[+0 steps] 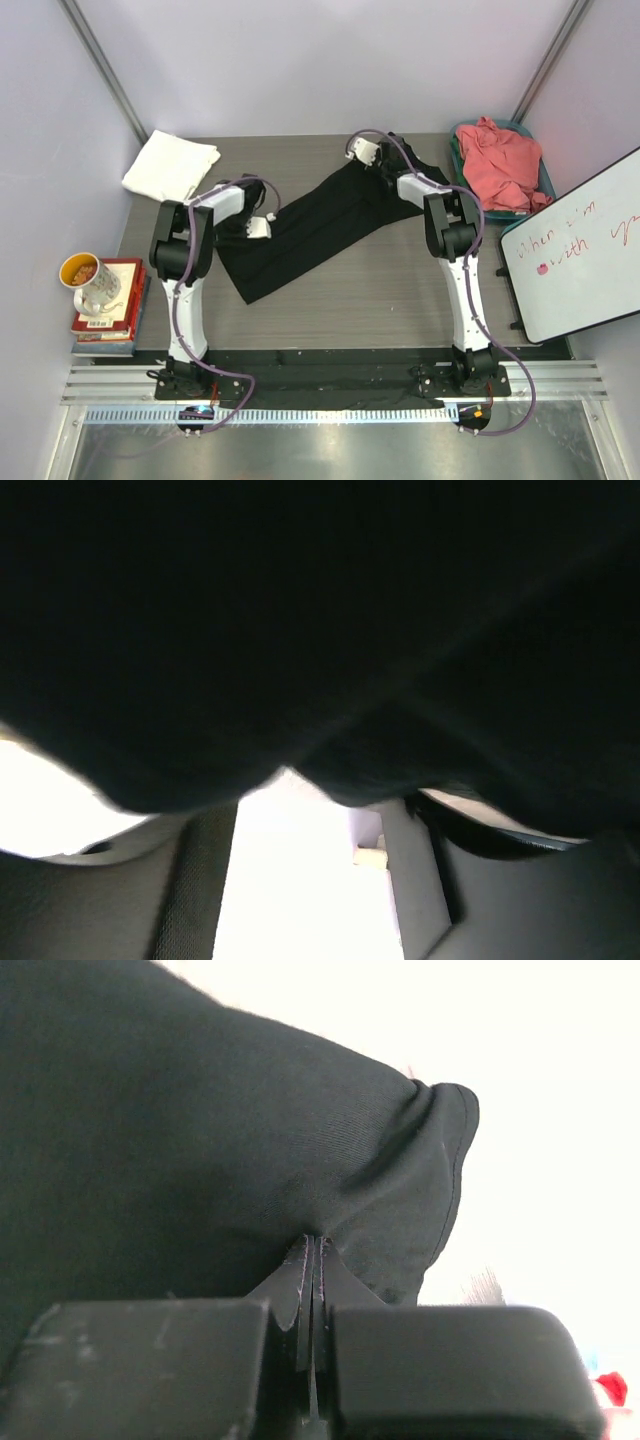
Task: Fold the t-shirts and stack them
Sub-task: Rotate the tshirt 90 degrees
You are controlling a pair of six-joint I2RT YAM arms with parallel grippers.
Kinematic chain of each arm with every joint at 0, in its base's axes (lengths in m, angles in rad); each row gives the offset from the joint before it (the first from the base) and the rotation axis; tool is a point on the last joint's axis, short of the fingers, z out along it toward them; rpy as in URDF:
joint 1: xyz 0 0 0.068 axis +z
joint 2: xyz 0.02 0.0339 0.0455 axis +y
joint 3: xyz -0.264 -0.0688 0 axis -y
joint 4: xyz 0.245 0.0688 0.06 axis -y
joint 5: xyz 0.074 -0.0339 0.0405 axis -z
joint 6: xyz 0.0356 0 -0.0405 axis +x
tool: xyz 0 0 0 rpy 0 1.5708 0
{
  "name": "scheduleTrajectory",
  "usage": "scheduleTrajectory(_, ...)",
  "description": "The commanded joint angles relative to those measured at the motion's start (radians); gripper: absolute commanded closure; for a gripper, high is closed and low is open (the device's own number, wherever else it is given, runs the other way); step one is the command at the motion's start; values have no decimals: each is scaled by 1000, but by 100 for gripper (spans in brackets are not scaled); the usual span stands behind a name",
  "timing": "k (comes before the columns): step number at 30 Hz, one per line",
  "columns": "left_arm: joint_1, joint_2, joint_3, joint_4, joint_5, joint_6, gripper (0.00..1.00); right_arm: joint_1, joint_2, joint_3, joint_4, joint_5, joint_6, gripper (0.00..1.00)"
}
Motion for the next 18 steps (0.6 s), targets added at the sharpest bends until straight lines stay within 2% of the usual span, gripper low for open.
scheduleTrajectory(1, -1, -20, 32, -6, -60, -12, 38, 14, 40, 3, 23, 23, 105, 99)
scheduleTrajectory(2, 7, -13, 61, 13, -79, -38, 37, 19, 20, 2, 34, 33, 119, 99)
scheduleTrajectory(3, 26, -7, 96, 37, -99, -105, 30, 21, 9, -1, 41, 53, 151, 99)
scheduleTrajectory(4, 37, 8, 176, 42, -122, -142, 27, 22, -7, -21, 50, 65, 162, 99)
scheduleTrajectory(5, 49, 19, 223, 34, -149, -179, 27, 27, -38, -33, 61, 73, 174, 99)
scheduleTrajectory(6, 72, 26, 266, 10, -153, -251, 22, 31, -60, -46, 67, 82, 188, 99)
scheduleTrajectory(8, 94, 33, 359, -1, -165, -292, 0, 37, -92, -86, 77, 90, 202, 99)
scheduleTrajectory(12, 126, 11, 353, 59, -205, -293, 0, 68, -187, -132, 35, 93, 249, 99)
scheduleTrajectory(13, 129, 8, 342, 62, -208, -293, 0, 73, -204, -133, 6, 52, 277, 99)
scheduleTrajectory(14, 134, 2, 339, 60, -208, -293, 0, 77, -218, -127, -94, 6, 289, 99)
scheduleTrajectory(18, 137, -18, 311, 54, -173, -308, 0, 131, -281, -113, -317, -187, 306, 99)
